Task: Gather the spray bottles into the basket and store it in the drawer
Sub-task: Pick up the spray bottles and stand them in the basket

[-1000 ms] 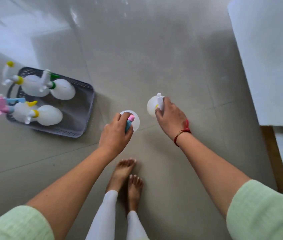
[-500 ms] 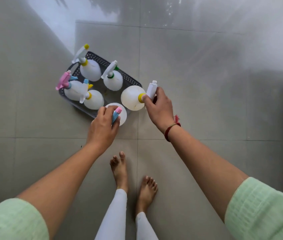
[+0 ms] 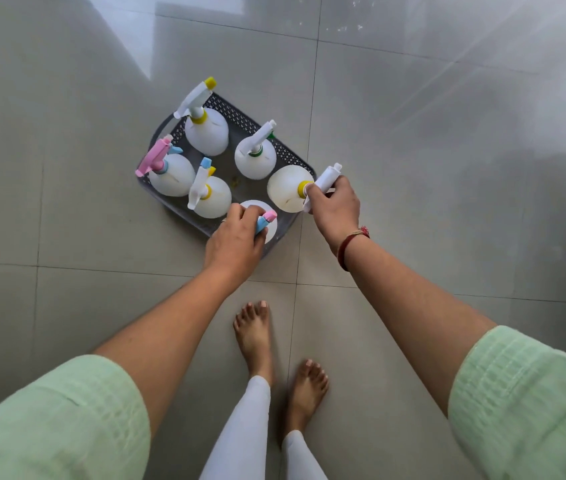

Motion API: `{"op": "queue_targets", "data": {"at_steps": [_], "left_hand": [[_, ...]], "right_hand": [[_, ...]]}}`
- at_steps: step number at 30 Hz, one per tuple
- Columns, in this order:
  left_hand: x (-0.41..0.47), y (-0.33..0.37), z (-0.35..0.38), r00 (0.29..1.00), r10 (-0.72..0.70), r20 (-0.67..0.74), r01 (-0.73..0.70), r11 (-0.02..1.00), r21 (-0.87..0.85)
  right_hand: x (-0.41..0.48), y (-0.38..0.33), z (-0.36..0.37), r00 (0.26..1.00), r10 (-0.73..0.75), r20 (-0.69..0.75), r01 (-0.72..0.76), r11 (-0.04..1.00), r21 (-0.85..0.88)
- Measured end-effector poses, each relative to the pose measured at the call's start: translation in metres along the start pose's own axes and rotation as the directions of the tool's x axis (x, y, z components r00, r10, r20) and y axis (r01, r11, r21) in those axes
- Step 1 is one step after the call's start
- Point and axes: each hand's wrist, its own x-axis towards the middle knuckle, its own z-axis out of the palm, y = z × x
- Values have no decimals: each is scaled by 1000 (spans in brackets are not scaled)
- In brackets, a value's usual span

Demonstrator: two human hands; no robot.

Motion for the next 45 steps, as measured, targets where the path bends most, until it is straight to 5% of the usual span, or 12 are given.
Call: {"op": "queue_targets", "data": {"at_steps": [10,25,32,45], "left_hand": [[31,-15,8,993,-16,120,12,999,36],[46,-25,27,987,-123,107,129,991,-46],[38,-25,20,990,-126,58,123,991,55],[-18,24,-99,999,-14,-49,19,995,94]], "right_hand": [[33,0,32,995,91,29,-90,996,-21],[61,-2,51,985,128,114,-128,992,-3],[45,-4,43,966,201,161,-195,979,-54],[-40,-33,-18,972,219,82,-222,975,31]]}}
